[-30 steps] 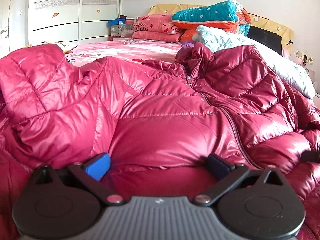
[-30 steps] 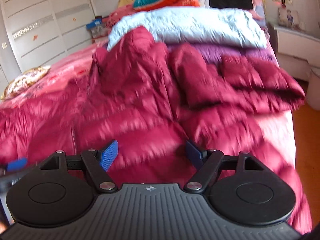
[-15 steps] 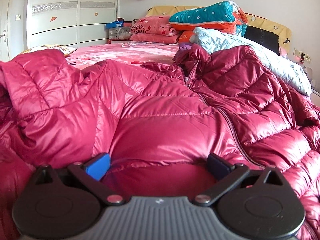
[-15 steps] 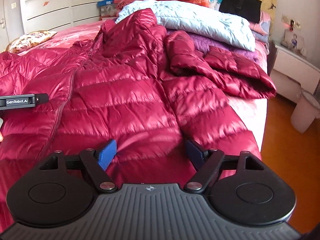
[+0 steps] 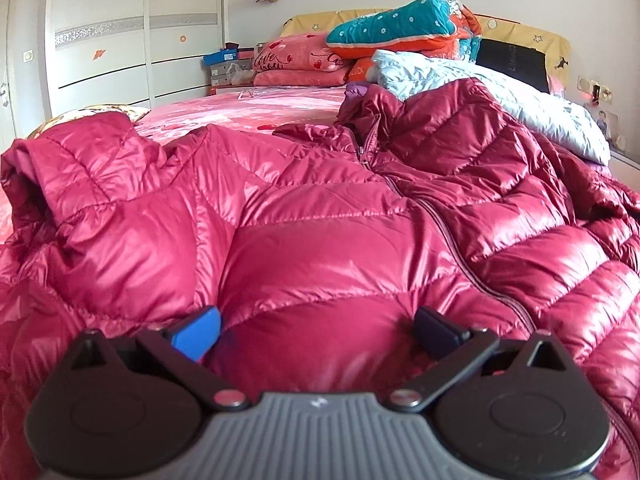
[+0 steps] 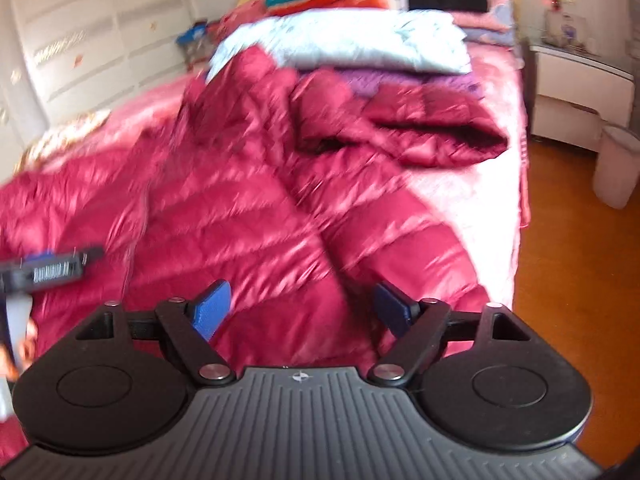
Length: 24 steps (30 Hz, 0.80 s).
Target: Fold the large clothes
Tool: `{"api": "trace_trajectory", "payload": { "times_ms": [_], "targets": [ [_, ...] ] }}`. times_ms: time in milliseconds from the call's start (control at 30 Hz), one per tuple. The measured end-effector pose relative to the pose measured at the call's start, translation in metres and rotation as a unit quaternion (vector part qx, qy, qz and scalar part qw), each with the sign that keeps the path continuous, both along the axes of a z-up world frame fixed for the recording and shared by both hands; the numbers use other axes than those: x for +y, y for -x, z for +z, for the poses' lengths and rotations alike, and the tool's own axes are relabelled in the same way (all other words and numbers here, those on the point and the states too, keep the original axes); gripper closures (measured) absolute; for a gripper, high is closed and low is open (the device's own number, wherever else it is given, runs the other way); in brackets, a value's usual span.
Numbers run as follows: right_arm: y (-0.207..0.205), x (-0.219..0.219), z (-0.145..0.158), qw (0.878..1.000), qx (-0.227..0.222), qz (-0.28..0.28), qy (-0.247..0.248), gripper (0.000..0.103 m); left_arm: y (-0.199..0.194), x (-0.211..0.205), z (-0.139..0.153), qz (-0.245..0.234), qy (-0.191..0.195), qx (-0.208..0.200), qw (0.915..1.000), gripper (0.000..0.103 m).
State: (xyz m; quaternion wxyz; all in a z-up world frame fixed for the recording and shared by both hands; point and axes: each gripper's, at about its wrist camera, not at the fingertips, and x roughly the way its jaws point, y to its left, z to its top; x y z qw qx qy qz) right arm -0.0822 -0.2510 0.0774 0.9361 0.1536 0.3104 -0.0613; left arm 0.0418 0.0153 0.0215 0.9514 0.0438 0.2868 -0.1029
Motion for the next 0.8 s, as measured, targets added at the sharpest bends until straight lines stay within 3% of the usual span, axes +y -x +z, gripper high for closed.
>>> {"api": "trace_trajectory", "payload": {
  "times_ms": [267, 500, 800],
  "targets": [
    [0.006, -0.062, 0.004, 0.990, -0.043, -0.116, -0.067, 0.003, 0.006, 0.002, 0.002, 0.001, 0.002, 0.010, 1.0000, 0.001],
    [-0.014, -0.094, 0.006, 0.982, -0.060, -0.174, -0.032, 0.003, 0.018, -0.001, 0.010, 0.012, 0.006, 0.030, 0.9995, 0.001],
    [-0.071, -0.125, -0.001, 0.980, -0.074, -0.182, -0.012, 0.003, 0.021, -0.010, 0.020, 0.027, 0.028, 0.052, 0.9979, 0.001]
  ]
}}
